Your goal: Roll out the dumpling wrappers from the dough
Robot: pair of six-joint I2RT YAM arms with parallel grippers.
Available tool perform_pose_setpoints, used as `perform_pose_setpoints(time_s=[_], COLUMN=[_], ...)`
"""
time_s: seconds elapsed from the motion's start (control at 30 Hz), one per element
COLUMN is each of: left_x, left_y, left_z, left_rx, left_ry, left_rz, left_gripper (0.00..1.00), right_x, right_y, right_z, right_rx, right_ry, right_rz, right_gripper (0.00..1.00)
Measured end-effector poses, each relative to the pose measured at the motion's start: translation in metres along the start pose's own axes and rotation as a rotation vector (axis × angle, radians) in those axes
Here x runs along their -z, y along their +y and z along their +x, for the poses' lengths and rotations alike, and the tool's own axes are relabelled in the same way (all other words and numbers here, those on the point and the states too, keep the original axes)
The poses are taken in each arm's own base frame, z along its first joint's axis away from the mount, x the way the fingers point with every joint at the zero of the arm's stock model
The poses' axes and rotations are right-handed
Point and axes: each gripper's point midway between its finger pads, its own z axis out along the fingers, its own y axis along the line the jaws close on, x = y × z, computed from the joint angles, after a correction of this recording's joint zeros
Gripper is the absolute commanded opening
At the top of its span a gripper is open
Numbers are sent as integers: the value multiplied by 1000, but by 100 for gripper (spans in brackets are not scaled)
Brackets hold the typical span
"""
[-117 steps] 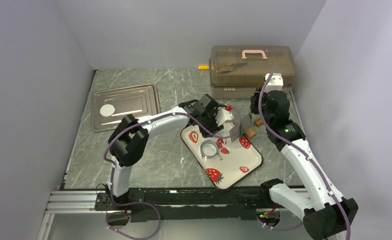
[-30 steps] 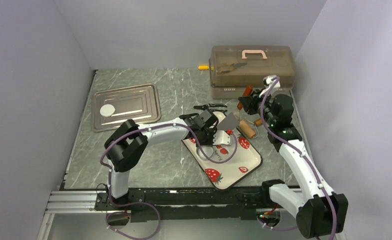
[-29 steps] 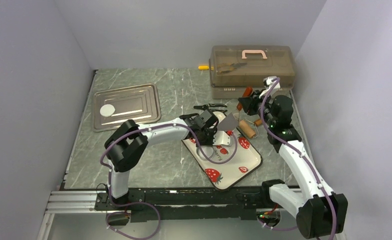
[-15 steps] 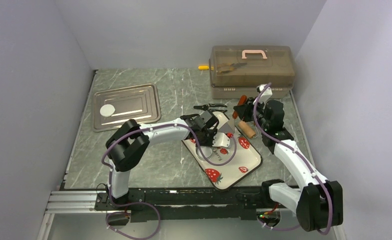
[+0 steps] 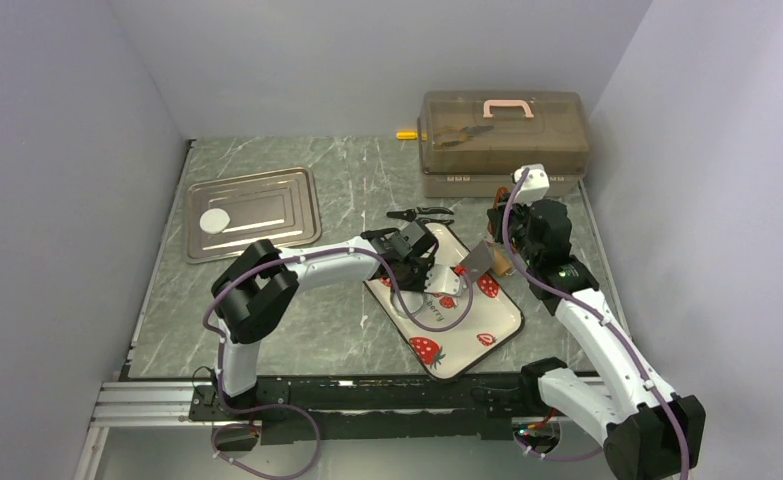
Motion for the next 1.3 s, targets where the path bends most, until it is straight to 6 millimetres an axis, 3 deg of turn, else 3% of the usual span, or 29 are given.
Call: perform_pose_setpoints(time_s=[0.23, 0.57, 0.7, 0.87, 1.3], left_x=[1, 1, 1, -1, 0], left_y=[3, 4, 4, 5, 10], left_z=[3, 7, 13, 18, 24], left_rx=[20, 87, 120, 159, 258], left_ry=[4, 10, 30, 43, 70], left_rz=[-7, -18, -27, -38, -92], left_gripper=[0, 0, 0, 0, 0], right_x=[6, 13, 10, 4, 16], right_y=[-1, 46, 66, 66, 56], right_z=[-8, -26, -21, -19, -12], right_rx=[25, -149, -177, -185, -223], right_ry=[17, -48, -75, -101, -117], right_rz=[0, -168, -200, -153, -49], right_gripper=[0, 0, 0, 0, 0])
